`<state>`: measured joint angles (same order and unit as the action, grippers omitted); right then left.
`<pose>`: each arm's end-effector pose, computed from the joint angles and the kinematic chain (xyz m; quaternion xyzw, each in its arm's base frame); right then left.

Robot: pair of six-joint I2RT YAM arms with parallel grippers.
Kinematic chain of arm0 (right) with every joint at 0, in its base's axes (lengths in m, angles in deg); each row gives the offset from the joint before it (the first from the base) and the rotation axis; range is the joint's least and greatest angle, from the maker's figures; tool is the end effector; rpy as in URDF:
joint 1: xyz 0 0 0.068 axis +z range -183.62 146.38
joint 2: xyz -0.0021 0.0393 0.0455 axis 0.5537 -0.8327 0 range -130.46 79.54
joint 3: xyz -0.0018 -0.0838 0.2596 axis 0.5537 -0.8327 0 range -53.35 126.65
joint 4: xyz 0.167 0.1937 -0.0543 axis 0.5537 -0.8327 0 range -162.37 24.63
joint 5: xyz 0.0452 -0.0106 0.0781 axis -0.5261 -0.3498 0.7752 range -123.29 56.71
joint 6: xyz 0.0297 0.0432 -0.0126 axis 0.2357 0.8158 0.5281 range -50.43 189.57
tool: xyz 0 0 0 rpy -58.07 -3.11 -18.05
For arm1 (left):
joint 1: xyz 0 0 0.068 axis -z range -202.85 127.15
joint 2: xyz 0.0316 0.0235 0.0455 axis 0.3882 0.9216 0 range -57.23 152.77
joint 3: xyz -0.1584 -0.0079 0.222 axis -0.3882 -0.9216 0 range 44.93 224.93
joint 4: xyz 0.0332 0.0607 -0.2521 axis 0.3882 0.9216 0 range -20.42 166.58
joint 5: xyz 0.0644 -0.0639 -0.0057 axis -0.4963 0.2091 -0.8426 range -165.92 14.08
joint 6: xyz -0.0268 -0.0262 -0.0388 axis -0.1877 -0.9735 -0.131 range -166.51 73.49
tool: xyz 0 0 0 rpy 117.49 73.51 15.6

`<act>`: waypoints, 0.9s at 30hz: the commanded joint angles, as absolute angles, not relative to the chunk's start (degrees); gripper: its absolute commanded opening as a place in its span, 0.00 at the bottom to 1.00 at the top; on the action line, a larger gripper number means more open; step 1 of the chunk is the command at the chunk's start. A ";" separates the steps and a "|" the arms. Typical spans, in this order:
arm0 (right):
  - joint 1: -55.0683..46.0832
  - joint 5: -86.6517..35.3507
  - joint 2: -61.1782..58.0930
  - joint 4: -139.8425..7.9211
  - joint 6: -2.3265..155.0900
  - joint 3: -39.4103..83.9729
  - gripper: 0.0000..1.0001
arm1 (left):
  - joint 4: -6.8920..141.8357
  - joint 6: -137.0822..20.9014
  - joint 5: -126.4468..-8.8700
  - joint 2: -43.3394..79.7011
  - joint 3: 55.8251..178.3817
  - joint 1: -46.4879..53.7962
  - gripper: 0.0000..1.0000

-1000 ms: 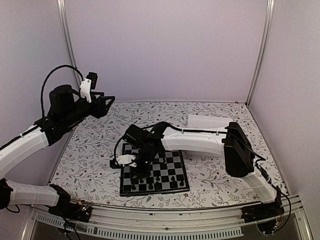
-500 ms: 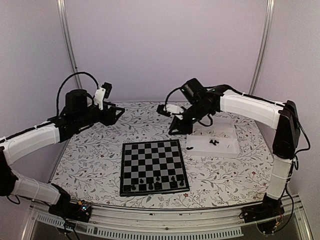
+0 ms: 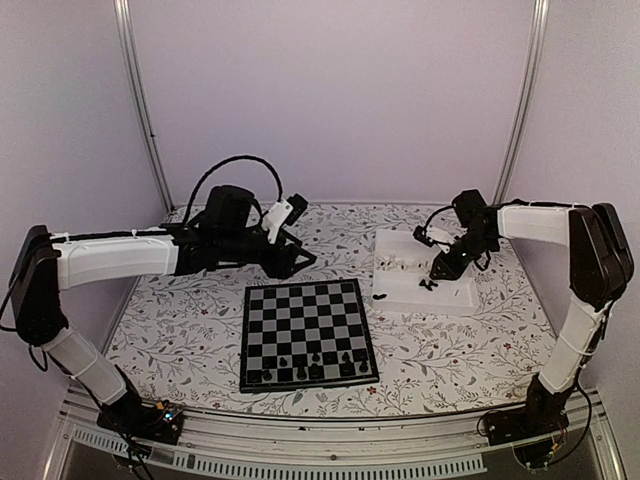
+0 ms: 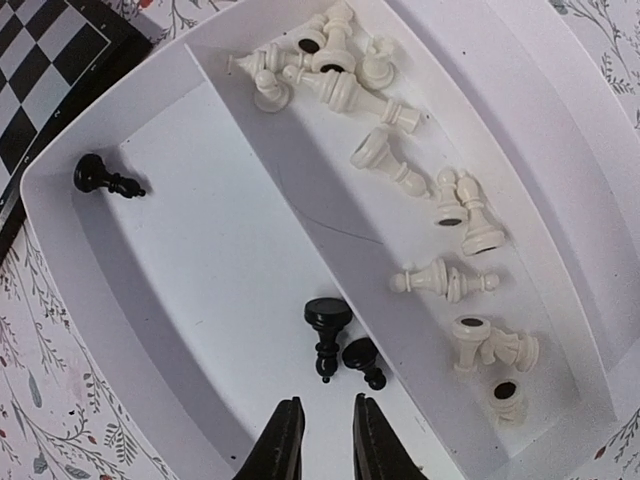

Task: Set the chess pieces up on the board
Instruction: Pick up the chess piece from the storage box.

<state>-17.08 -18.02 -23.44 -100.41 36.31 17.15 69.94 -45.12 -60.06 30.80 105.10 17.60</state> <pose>0.3420 0.1114 0.1897 -0.4328 0.8709 0.1008 0.2101 0.2608 -0.2350 0.2647 0.3696 0.7686 -0.2816 0.4396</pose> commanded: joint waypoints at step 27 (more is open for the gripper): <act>-16.72 -17.49 -32.36 -97.72 32.74 16.49 0.23 | 69.01 -45.27 -59.59 38.40 109.82 25.03 0.60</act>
